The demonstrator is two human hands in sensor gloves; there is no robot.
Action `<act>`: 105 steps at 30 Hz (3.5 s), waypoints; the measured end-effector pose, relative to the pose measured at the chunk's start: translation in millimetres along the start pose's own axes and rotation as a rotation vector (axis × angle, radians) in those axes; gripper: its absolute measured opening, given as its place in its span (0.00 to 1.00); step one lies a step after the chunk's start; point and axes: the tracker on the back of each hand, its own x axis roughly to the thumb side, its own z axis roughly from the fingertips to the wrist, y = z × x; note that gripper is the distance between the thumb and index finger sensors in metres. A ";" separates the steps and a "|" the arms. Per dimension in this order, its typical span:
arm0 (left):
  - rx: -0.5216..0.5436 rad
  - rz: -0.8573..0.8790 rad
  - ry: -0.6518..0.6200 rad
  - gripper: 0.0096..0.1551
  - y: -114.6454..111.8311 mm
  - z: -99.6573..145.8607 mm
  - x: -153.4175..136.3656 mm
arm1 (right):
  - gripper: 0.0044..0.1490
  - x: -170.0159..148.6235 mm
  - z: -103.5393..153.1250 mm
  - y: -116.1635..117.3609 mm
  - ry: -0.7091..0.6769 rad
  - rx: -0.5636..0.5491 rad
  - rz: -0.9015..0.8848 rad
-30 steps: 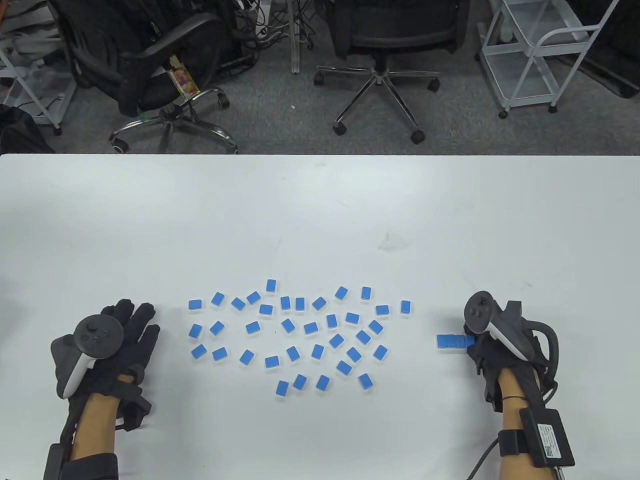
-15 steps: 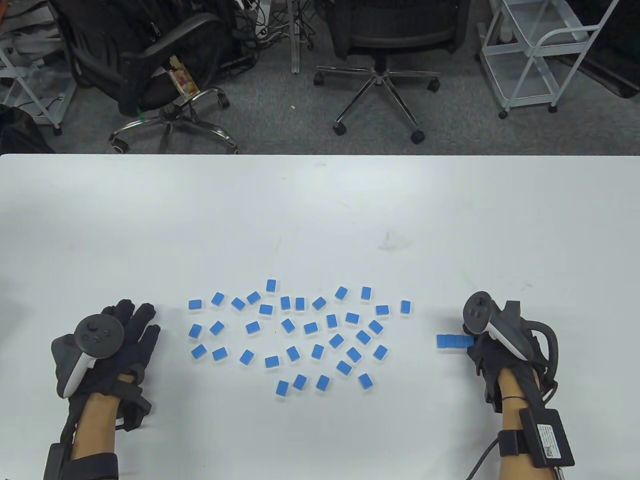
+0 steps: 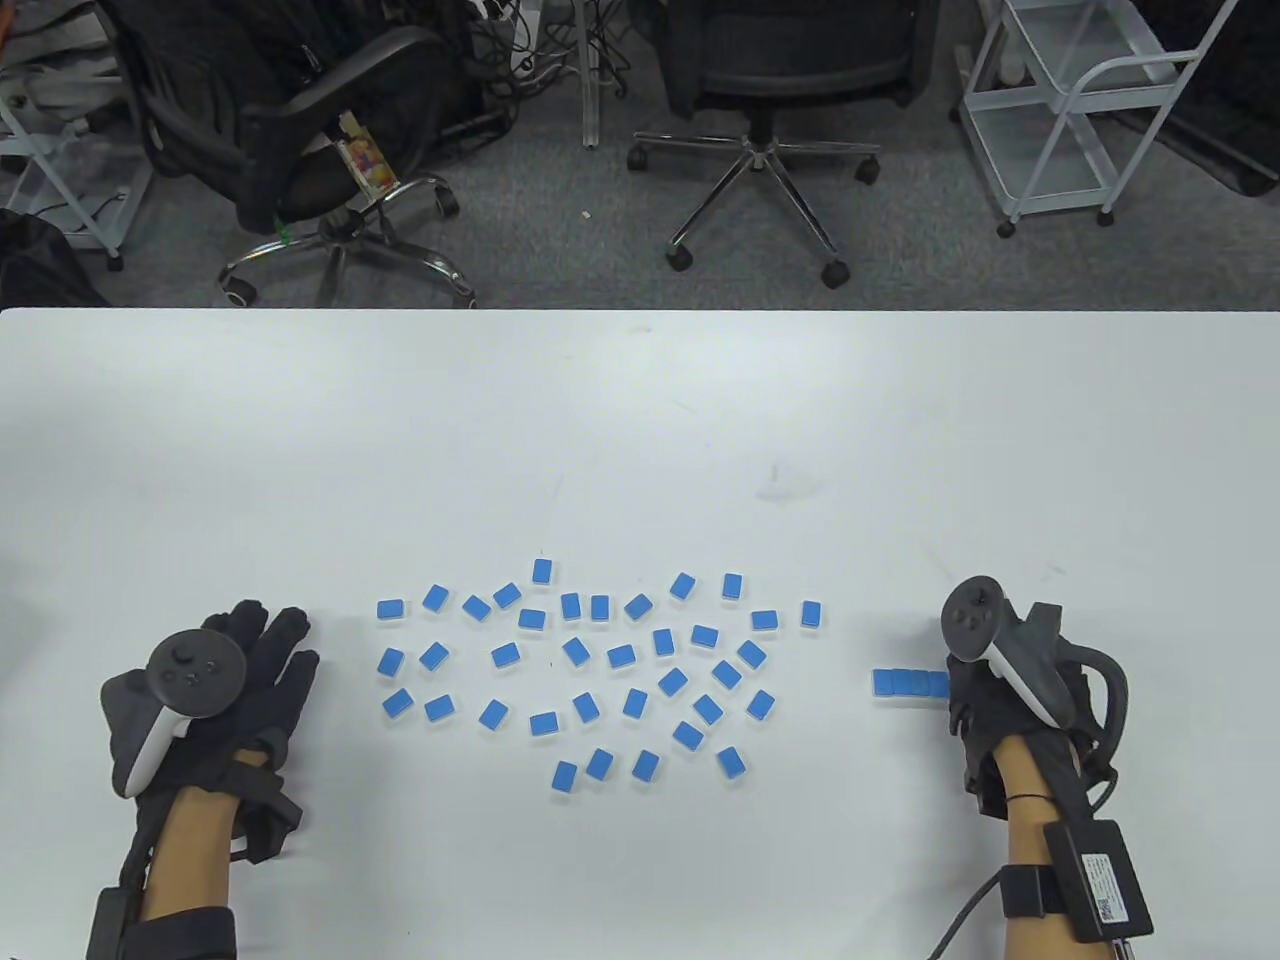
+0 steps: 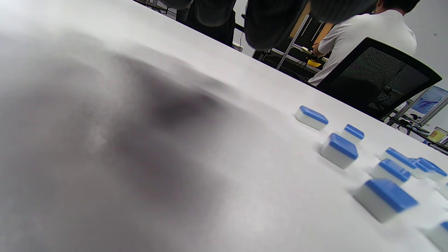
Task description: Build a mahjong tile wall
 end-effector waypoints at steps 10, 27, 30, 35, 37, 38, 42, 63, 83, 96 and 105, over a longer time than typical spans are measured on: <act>0.003 0.010 -0.009 0.37 0.6 0.1 0.2 | 0.45 68.1 8.8 -4.5 -0.233 -0.004 0.056; 0.001 0.004 -0.008 0.37 0.0 -0.7 0.3 | 0.34 167.8 5.8 23.2 -0.330 -0.099 0.559; 0.004 0.002 -0.008 0.37 -0.2 -0.2 -0.6 | 0.34 158.6 8.5 11.2 -0.334 -0.088 0.529; 0.011 -0.008 -0.006 0.38 0.0 0.1 -0.7 | 0.36 112.3 11.4 -31.5 -0.243 -0.103 0.341; 0.014 -0.016 -0.006 0.37 -0.2 -0.3 -0.1 | 0.36 82.7 13.4 -45.2 -0.186 -0.107 0.266; 0.014 -0.019 -0.006 0.38 -0.3 -0.3 -0.1 | 0.35 72.5 14.7 -48.5 -0.172 -0.114 0.247; 0.016 -0.025 -0.002 0.38 -0.2 -0.1 0.1 | 0.35 18.3 18.4 -50.4 -0.066 -0.129 0.180; 0.046 -0.041 0.012 0.38 1.2 -0.5 0.3 | 0.35 -29.5 -3.6 11.9 -0.011 0.092 0.015; 0.131 -0.175 0.021 0.39 2.6 3.8 8.3 | 0.34 -20.7 0.0 13.4 -0.048 0.073 0.103; 0.110 -0.147 0.019 0.39 2.4 3.5 7.9 | 0.34 -13.9 1.7 13.8 -0.106 0.069 0.100; 0.096 -0.122 0.012 0.38 2.4 3.6 7.3 | 0.34 -13.7 0.7 16.1 -0.120 0.077 0.094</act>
